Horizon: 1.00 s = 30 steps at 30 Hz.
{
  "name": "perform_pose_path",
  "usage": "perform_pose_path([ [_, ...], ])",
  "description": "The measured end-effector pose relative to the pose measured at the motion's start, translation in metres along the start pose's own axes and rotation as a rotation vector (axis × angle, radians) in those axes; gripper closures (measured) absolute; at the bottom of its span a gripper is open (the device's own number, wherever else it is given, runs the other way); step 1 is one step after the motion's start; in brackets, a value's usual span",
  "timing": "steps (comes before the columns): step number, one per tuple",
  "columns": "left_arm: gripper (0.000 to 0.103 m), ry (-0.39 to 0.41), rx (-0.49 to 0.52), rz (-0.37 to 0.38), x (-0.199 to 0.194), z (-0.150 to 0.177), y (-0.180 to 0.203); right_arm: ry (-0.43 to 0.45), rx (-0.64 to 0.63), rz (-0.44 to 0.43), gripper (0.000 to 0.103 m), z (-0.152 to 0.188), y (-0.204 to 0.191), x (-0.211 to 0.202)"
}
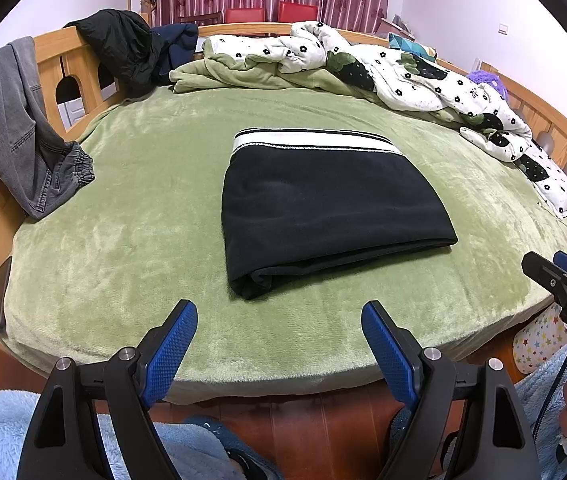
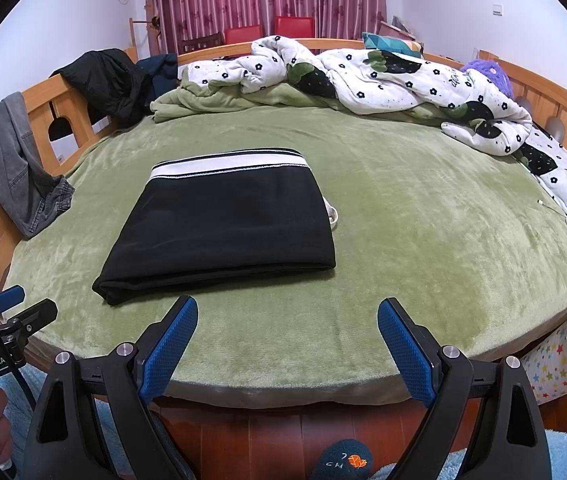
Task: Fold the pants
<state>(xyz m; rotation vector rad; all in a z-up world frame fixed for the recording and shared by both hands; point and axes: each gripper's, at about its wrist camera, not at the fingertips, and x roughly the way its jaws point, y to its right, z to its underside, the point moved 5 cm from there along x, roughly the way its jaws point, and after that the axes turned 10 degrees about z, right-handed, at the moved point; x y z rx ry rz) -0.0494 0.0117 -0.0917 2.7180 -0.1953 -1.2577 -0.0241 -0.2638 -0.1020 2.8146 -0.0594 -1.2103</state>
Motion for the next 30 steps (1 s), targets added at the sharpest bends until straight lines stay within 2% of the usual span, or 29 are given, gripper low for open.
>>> perform_pose_path([
  [30,0.02,0.007,-0.002,-0.009,-0.0011,-0.0054,-0.0035,-0.005,-0.008,0.0,0.012,0.0045,-0.0086,-0.0001],
])
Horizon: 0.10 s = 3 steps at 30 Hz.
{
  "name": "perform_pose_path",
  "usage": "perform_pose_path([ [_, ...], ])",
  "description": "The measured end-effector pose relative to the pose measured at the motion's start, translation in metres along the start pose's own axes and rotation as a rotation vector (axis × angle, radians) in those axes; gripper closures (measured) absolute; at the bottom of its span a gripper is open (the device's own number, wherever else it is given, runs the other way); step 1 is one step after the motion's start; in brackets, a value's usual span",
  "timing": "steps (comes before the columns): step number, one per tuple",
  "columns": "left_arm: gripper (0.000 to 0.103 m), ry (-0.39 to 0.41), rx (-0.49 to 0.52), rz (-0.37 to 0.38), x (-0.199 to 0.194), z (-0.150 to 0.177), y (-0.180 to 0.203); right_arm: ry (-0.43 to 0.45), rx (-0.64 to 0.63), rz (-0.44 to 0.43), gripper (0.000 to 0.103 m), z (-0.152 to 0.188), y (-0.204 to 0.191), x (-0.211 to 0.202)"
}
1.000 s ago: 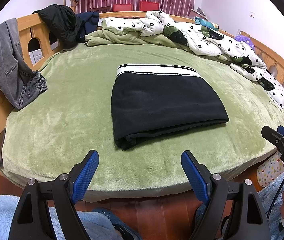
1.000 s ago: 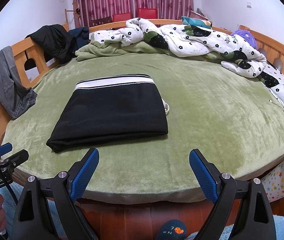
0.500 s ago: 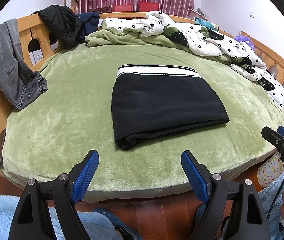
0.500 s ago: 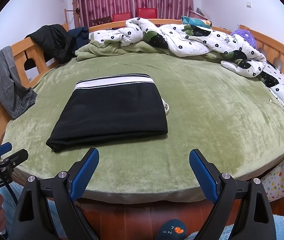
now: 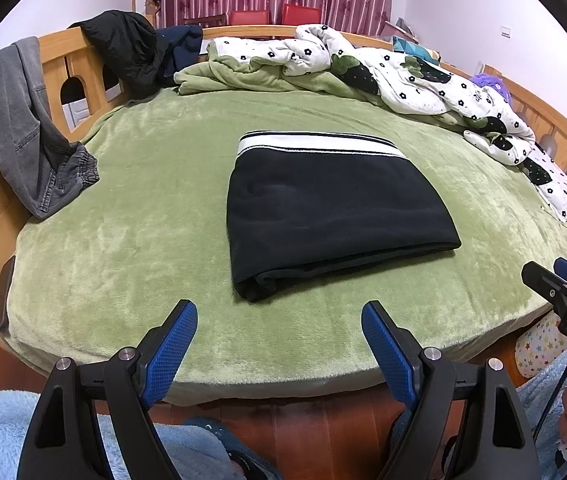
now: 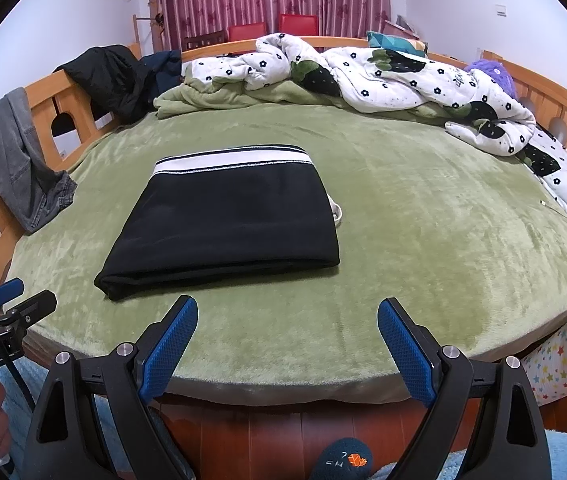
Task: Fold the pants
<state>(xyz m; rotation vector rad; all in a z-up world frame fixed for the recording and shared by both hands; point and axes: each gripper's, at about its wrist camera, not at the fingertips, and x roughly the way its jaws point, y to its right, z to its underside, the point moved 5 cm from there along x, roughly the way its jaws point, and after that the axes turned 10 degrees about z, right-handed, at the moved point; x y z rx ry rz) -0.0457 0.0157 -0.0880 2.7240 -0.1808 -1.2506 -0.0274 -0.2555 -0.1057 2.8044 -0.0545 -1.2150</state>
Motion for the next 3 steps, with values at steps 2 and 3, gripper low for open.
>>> perform_pose_path([
  [2,0.02,0.003,-0.006,-0.005,-0.0019,-0.0022,0.0006,0.0,-0.004,-0.001,0.012,0.0004,-0.0005,0.0002],
  [3,0.02,0.002,-0.008,-0.001,-0.0021,-0.0032,0.0009,0.0,-0.004,-0.002,0.012,0.0006,-0.0013,0.0002],
])
